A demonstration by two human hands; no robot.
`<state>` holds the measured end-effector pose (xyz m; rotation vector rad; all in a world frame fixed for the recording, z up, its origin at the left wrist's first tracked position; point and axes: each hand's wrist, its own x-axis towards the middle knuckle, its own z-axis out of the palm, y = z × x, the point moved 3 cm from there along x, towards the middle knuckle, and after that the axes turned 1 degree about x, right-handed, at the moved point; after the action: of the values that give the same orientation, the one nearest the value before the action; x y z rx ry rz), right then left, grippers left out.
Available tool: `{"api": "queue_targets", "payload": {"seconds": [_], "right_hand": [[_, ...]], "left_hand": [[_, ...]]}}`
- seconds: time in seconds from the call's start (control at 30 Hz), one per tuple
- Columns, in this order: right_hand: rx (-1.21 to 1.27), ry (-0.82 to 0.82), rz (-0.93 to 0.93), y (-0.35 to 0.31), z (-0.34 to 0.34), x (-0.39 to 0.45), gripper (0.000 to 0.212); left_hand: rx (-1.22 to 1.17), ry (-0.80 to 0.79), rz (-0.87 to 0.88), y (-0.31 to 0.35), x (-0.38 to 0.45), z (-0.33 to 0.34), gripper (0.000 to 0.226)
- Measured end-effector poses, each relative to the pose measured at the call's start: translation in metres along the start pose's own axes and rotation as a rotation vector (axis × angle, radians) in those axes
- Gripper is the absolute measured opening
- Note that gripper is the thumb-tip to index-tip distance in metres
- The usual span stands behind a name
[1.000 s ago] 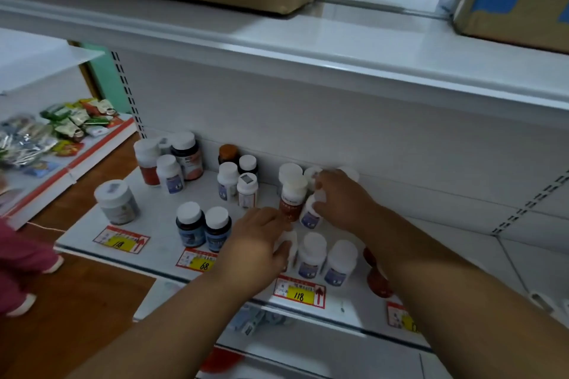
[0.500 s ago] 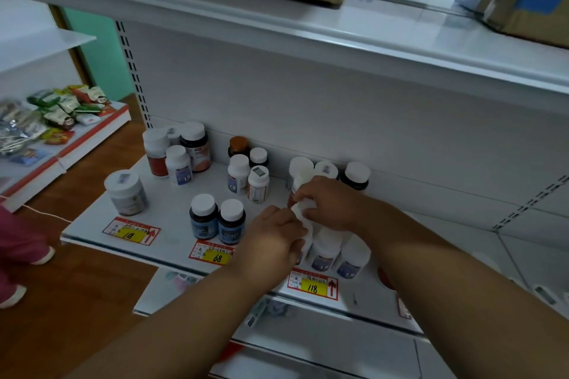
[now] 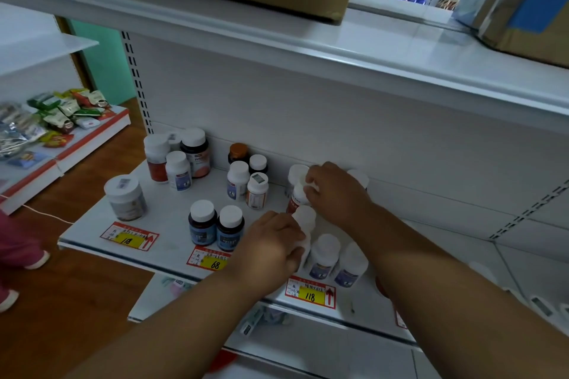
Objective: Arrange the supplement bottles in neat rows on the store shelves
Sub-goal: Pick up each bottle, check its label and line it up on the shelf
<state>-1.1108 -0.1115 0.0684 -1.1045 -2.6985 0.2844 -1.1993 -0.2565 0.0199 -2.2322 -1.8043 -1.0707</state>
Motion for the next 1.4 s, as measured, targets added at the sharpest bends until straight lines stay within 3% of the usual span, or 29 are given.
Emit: {"api": "queue_targets", "payload": {"seconds": [0.07, 0.13, 0.3, 0.47, 0.53, 0.6, 0.7, 0.8, 1.0, 1.13, 1.23, 1.4], "right_hand": [[0.008, -0.019, 0.075, 0.005, 0.002, 0.008, 0.038], [0.017, -0.095, 0.109, 0.005, 0.011, 0.015, 0.046], [0.087, -0.025, 0.119, 0.003, 0.013, 0.020, 0.042], [0.309, 0.254, 0.190, 0.006, -0.045, -0.002, 0.046], [0.590, 0.228, 0.234, 0.005, -0.067, -0.020, 0.048], [0.801, 0.197, 0.253, 0.007, -0.080, -0.035, 0.042], [0.851, 0.208, 0.257, 0.018, -0.096, -0.055, 0.029], [0.887, 0.204, 0.274, 0.036, -0.112, -0.077, 0.033], [0.680, 0.332, 0.285, 0.085, -0.143, -0.126, 0.030], [0.375, 0.468, 0.351, 0.131, -0.152, -0.144, 0.031], [0.224, 0.321, 0.372, 0.160, -0.137, -0.144, 0.040], [0.169, -0.017, 0.294, 0.185, -0.093, -0.139, 0.042]], "left_hand": [[-0.031, 0.024, -0.036, -0.001, 0.000, 0.000, 0.022], [-0.055, 0.049, -0.067, -0.003, 0.002, -0.001, 0.021], [-0.158, 0.051, -0.208, -0.011, 0.009, -0.006, 0.030], [-0.200, 0.098, -0.407, -0.025, 0.024, -0.020, 0.048], [-0.286, 0.067, -0.468, -0.023, 0.035, -0.024, 0.059], [-0.373, -0.015, -0.455, -0.012, 0.048, -0.023, 0.047], [-0.465, -0.056, -0.458, 0.015, 0.060, -0.014, 0.035], [-0.561, -0.015, -0.460, 0.041, 0.069, 0.005, 0.045], [-0.583, -0.112, -0.419, 0.090, 0.091, 0.042, 0.074], [-0.392, -0.140, -0.253, 0.115, 0.100, 0.062, 0.067], [-0.191, -0.289, -0.135, 0.133, 0.104, 0.087, 0.086], [0.180, -0.436, -0.089, 0.155, 0.106, 0.130, 0.120]]}}
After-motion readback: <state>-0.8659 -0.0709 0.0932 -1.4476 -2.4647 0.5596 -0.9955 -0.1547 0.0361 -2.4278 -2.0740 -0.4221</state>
